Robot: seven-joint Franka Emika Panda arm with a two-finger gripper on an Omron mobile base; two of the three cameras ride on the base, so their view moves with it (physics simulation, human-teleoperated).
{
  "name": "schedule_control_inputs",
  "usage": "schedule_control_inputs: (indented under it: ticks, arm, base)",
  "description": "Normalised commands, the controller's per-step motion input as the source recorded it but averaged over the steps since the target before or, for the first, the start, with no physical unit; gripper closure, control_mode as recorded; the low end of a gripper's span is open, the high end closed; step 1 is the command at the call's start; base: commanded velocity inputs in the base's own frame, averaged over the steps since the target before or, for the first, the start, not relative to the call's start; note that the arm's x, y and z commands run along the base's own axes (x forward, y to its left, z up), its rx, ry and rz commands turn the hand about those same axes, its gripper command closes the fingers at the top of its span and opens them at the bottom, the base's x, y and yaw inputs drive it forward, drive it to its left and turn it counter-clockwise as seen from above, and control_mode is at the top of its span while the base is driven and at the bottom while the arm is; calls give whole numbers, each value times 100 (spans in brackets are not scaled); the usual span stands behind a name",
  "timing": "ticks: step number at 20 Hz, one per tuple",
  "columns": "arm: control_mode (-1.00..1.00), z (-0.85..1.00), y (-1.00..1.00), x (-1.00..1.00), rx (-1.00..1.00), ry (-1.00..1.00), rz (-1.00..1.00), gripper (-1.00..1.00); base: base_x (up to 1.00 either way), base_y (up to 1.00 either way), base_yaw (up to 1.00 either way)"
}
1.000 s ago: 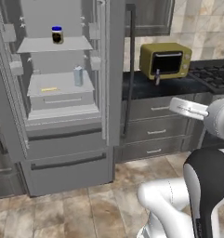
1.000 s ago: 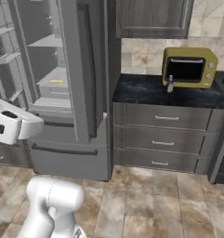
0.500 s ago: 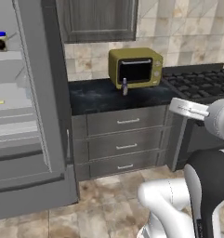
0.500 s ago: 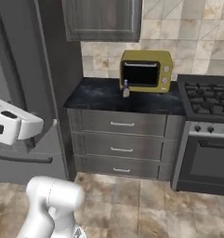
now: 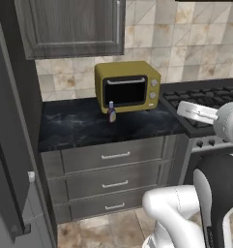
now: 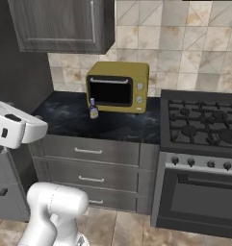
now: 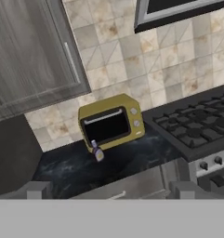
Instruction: Place the condiment bottle and mayonnaise from the counter to the top shelf of the fridge. If the existing items in the fridge are on the top shelf, move them to other shelves.
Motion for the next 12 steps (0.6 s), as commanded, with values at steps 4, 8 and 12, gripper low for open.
schedule_control_inputs:
  ticks: [4,8,12]
  arm:
    - [100,0,0,0,0,0,0,-100]
    - [100,0,0,0,0,0,0,-100]
    - [100,0,0,0,0,0,0,-100]
  base:
    - [39,-7,9]
    - [51,2,8]
    - [68,11,3]
